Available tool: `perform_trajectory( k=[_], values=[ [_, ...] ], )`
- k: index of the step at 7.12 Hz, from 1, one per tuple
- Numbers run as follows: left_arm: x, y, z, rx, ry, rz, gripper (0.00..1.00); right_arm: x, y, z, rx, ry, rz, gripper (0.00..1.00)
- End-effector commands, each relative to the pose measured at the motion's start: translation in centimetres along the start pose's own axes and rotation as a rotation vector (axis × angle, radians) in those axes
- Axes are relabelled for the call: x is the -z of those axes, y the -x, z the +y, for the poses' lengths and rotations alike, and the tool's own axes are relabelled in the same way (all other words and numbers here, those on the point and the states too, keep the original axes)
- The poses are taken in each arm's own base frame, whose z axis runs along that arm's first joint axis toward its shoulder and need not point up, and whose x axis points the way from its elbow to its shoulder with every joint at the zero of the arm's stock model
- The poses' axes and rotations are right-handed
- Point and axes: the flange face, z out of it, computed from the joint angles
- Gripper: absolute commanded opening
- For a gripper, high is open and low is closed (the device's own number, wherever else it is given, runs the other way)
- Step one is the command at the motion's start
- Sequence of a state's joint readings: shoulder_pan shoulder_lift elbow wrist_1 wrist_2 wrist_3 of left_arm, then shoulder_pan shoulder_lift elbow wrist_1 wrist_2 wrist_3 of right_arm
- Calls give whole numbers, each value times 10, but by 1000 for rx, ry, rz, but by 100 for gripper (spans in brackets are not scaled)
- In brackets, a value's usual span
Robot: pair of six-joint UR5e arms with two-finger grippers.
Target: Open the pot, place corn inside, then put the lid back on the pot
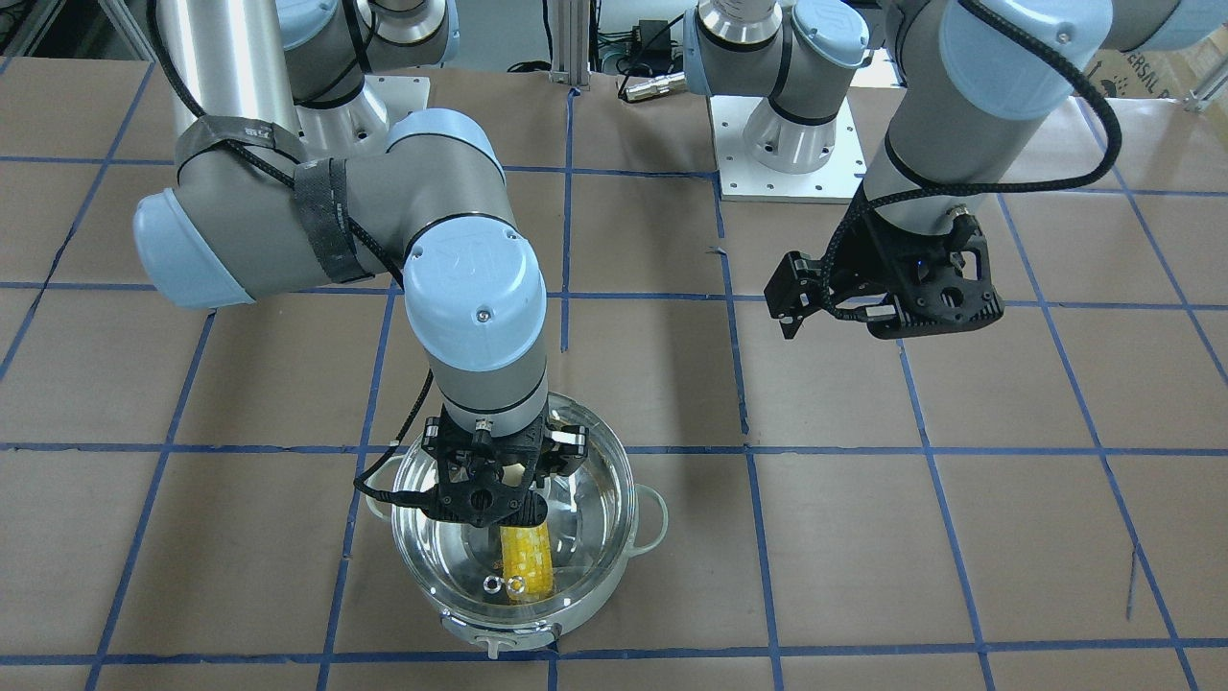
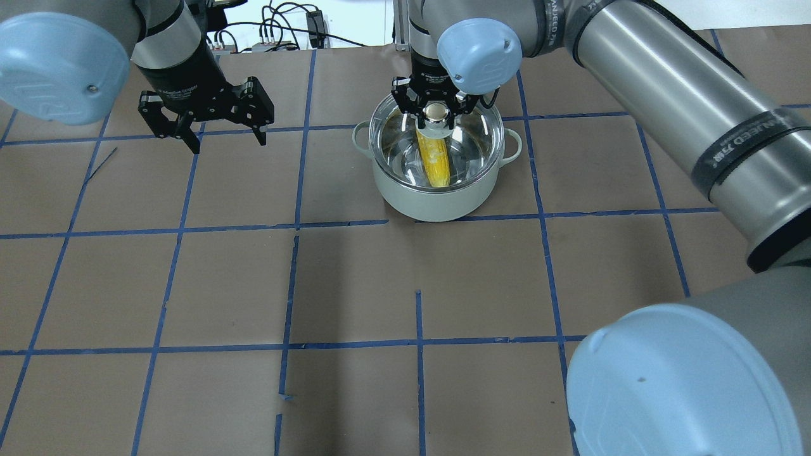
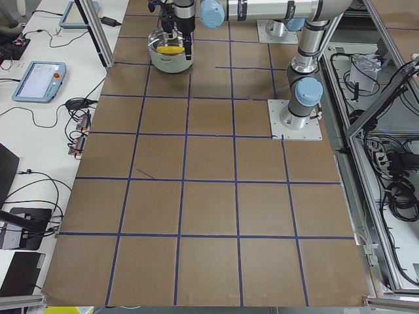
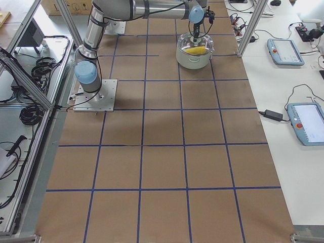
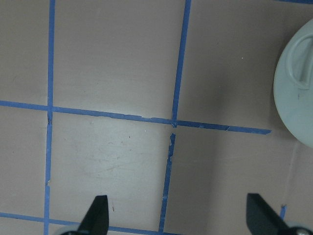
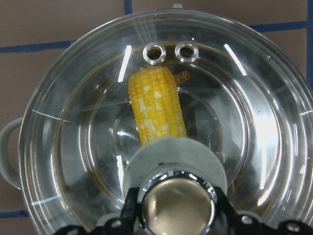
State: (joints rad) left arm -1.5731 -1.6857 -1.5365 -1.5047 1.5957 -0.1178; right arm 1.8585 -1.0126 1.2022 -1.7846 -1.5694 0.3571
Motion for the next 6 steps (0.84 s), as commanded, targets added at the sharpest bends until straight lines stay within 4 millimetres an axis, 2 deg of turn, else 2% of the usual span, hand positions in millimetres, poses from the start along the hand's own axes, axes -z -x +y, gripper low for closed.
perform_trajectory(
  k=[1, 2, 4, 5, 6],
  values=[
    [-19, -1, 5, -3, -20, 4, 100, -2, 0, 0, -3, 5, -2, 100],
    [-26, -1, 4, -4, -37, 6, 100, -3, -1, 1, -3, 7, -1, 100],
    [-28, 1, 2, -2, -46, 6, 100, 13, -16, -11, -10, -23, -13, 100],
    [-28, 3, 1, 1, -45, 5, 100, 30, -27, -9, 2, -21, 2, 100],
    [-29, 5, 0, 2, -43, 5, 100, 49, -55, 1, 73, 26, 24, 100]
  ],
)
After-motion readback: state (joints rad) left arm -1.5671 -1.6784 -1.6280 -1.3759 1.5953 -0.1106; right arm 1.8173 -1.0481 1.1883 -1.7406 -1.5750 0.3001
